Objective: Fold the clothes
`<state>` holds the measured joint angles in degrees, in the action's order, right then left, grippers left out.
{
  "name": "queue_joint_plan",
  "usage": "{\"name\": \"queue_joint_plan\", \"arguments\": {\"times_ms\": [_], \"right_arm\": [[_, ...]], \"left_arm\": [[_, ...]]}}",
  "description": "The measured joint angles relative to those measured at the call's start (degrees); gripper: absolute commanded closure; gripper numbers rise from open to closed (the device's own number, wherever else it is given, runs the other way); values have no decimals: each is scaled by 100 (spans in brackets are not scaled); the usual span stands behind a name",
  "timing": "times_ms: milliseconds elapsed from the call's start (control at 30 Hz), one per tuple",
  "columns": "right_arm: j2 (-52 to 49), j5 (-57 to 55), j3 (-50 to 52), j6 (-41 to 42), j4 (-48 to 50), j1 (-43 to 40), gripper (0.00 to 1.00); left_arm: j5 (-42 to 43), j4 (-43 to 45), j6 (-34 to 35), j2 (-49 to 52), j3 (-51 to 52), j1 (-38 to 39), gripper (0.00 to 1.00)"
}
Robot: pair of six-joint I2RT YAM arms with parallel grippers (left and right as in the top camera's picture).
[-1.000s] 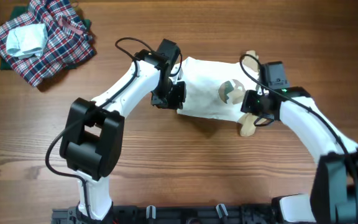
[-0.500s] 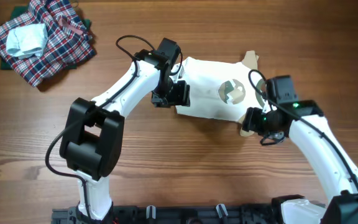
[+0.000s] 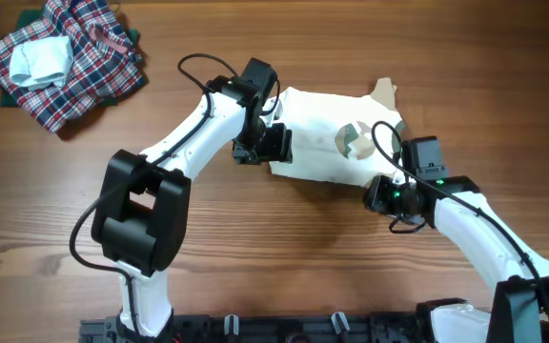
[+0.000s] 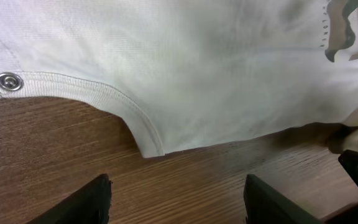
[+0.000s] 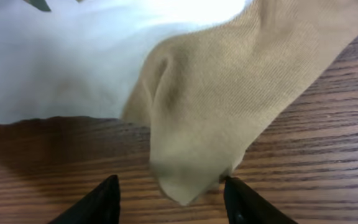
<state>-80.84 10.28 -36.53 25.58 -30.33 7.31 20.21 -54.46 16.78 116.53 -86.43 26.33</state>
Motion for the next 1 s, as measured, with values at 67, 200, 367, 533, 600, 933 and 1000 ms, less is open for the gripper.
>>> {"name": "queue_joint_plan", "arguments": {"times_ms": [67, 200, 367, 533, 600, 933, 1000], "right_arm": [[0, 4, 4, -2, 87, 0, 60], [-153, 22, 9, 0, 317, -2, 86], [-291, 24, 9, 15, 313, -2, 96], [-289, 125, 9, 177, -142, -2, 96], [-278, 282, 7, 208, -352, -2, 96], [146, 608, -551, 114, -1263, -2, 78], [146, 553, -573, 87, -1425, -2, 73]], "left_arm": [[0, 0, 0, 0, 0, 0, 30], [0, 0, 0, 0, 0, 0, 30], [0, 0, 0, 0, 0, 0, 30], [0, 0, 0, 0, 0, 0, 28], [-2, 0, 0, 0, 0, 0, 28], [-44, 2, 0, 0, 0, 0, 27], [-44, 2, 0, 0, 0, 0, 26]]}}
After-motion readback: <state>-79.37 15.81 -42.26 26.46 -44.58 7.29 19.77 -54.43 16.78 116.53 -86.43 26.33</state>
